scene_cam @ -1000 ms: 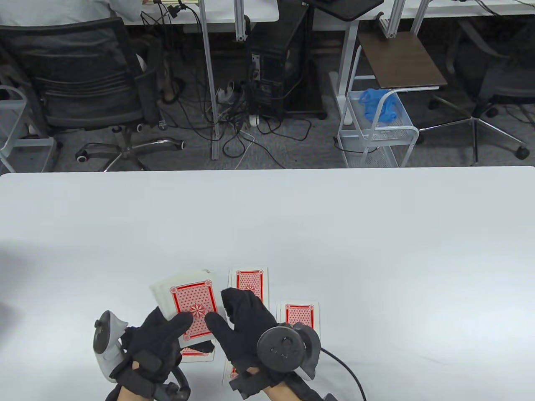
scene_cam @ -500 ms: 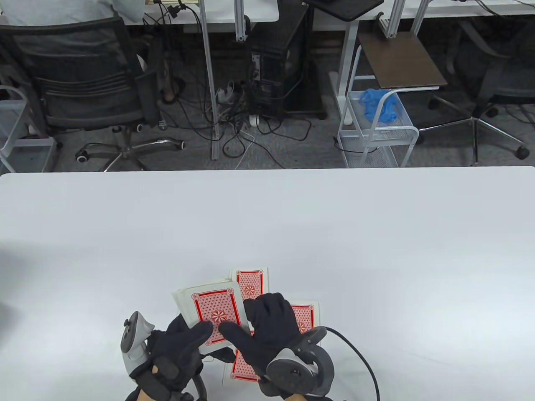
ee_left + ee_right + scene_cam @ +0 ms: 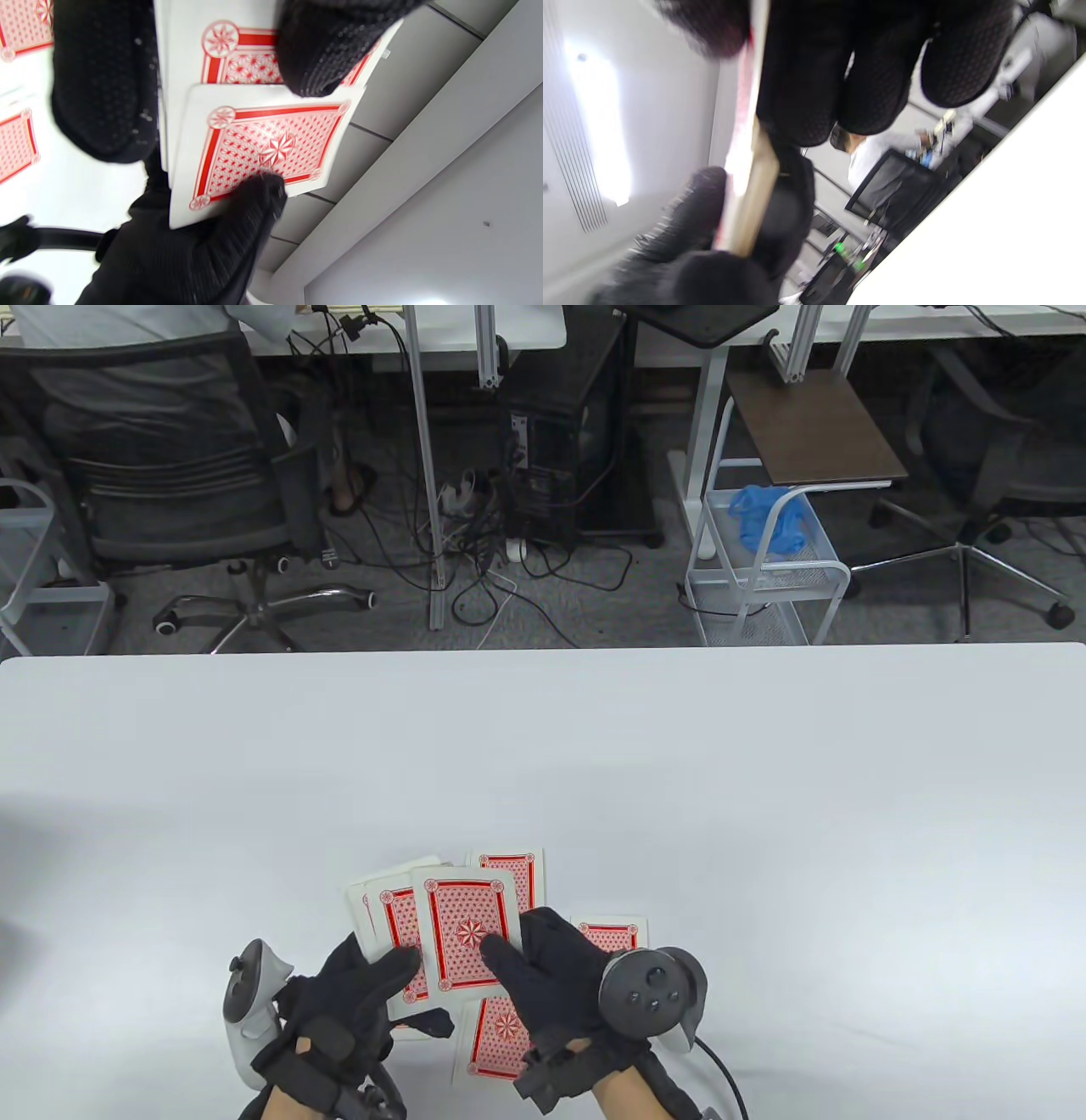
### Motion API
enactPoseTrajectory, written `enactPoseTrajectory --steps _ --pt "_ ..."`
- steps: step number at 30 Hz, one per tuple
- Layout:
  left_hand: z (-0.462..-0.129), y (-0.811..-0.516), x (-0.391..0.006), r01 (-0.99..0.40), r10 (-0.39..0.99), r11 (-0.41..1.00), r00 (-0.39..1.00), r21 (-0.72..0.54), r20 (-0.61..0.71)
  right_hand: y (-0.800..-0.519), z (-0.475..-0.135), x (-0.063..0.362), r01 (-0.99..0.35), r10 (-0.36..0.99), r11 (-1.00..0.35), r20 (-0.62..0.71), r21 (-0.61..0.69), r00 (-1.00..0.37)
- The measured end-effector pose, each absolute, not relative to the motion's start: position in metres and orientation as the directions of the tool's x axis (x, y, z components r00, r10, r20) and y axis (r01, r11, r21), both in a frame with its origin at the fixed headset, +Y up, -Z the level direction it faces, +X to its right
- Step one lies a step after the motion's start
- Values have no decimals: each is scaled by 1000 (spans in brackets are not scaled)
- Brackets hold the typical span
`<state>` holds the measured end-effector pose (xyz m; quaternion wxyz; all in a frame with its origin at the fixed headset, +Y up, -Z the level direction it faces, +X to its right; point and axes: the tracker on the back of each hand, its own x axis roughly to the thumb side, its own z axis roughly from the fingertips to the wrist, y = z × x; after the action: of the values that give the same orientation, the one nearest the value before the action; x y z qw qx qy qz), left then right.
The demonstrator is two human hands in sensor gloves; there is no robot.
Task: Four-player card dealing with fan arrangement
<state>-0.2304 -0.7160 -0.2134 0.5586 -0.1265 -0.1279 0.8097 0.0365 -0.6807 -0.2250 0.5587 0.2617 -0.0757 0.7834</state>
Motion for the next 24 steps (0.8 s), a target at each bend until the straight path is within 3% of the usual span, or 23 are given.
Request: enactPoseTrajectory --steps 2,4,7,10,13,16,19,21,23,24 --pt "-213 -713 -241 -919 957 -283 -289 -273 -21 -691 -229 43 -972 916 -181 386 149 -112" --pt "-210 -708 -255 -968 979 -199 -203 -150 11 -697 -231 49 -984 936 -166 323 59 -138" --pt "-206 -706 -272 -976 976 -216 -217 -27 13 -704 -248 54 -916 894 -401 215 -6 -393" --pt "-206 -706 -281 -966 966 -258 -258 -15 16 -718 -278 46 -806 809 -588 70 69 -584" --pt "-206 -703 -284 -968 968 -251 -251 -1 29 -734 -306 29 -593 597 -775 -54 219 -800" --pt "-206 -703 -284 -967 966 -256 -256 -16 28 -748 -321 13 -400 393 -894 -75 202 -916" --pt "-207 -706 -280 -971 971 -237 -237 -28 6 -760 -326 -3 -35 30 -983 -30 178 -999" --pt "-208 -707 -277 -972 973 -230 -230 -39 -4 -758 -326 -8 100 -103 -979 -10 179 -995" --pt "-209 -708 -276 -977 978 -209 -209 -40 -7 -750 -324 -9 23 -24 -987 -3 161 -1000" --pt "-208 -708 -275 -980 981 -195 -195 -31 -13 -741 -321 -8 -87 88 -989 5 122 -996"
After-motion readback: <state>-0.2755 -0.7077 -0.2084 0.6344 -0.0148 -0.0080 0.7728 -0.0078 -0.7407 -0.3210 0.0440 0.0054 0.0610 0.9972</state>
